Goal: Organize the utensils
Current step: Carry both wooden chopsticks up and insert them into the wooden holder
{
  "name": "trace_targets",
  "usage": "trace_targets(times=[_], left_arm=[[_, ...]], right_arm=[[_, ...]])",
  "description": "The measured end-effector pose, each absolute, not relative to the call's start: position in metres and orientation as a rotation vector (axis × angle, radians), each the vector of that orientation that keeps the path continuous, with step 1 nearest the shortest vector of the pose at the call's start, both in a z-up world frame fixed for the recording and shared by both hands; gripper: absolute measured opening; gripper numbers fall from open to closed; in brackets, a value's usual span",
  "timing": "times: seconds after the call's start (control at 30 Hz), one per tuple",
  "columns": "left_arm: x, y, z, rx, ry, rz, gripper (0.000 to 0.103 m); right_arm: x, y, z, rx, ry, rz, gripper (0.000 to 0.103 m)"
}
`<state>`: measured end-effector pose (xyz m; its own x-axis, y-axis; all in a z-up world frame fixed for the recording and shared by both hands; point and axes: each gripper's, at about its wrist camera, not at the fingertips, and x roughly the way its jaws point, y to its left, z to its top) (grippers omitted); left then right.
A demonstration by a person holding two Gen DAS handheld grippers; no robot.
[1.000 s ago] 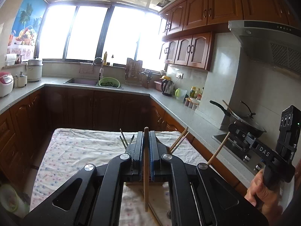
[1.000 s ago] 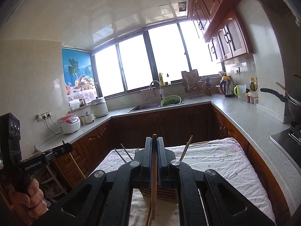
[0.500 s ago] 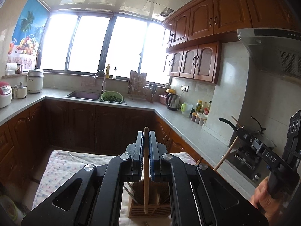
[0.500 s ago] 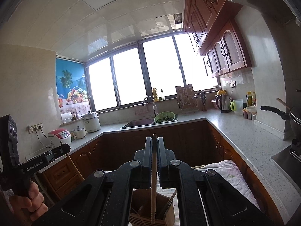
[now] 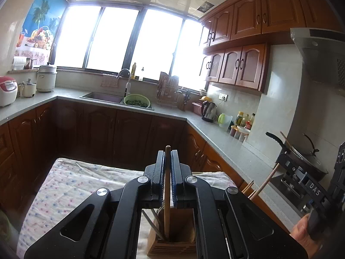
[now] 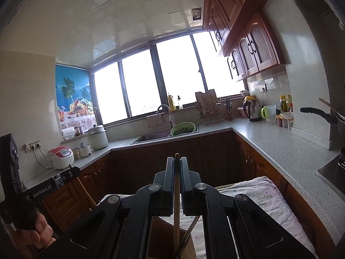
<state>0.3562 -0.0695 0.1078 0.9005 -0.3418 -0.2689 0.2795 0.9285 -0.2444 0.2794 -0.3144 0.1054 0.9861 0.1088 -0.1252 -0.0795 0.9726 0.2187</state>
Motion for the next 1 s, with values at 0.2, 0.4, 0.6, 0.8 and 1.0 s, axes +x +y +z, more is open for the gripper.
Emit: trace_targets(times=[0.2, 0.4, 0.6, 0.8, 1.0], left_arm=[[0.361, -0.069, 0.083, -0.219, 0.374, -0.311, 0.004], [0.363, -0.072, 0.071, -0.221, 0.404, -0.309, 0.004], [0.368, -0.074, 0.060, -0.219, 0.440, -0.313, 0.004], [0.369, -0.077, 0.060, -0.201, 0.446, -0.304, 0.005], [0.370, -0.080, 0.061, -0.189, 0.449, -0.300, 0.005]], right_arm=[[0.286, -0.318, 0.084, 0.247, 0.179, 0.090, 0.005], [0.291, -0.321, 0.068, 0.281, 0.215, 0.089, 0.005], [0.294, -0.325, 0.055, 0.316, 0.250, 0.085, 0.005], [0.301, -0.325, 0.046, 0.336, 0.292, 0.081, 0.005], [0.302, -0.324, 0.049, 0.328, 0.295, 0.079, 0.005]])
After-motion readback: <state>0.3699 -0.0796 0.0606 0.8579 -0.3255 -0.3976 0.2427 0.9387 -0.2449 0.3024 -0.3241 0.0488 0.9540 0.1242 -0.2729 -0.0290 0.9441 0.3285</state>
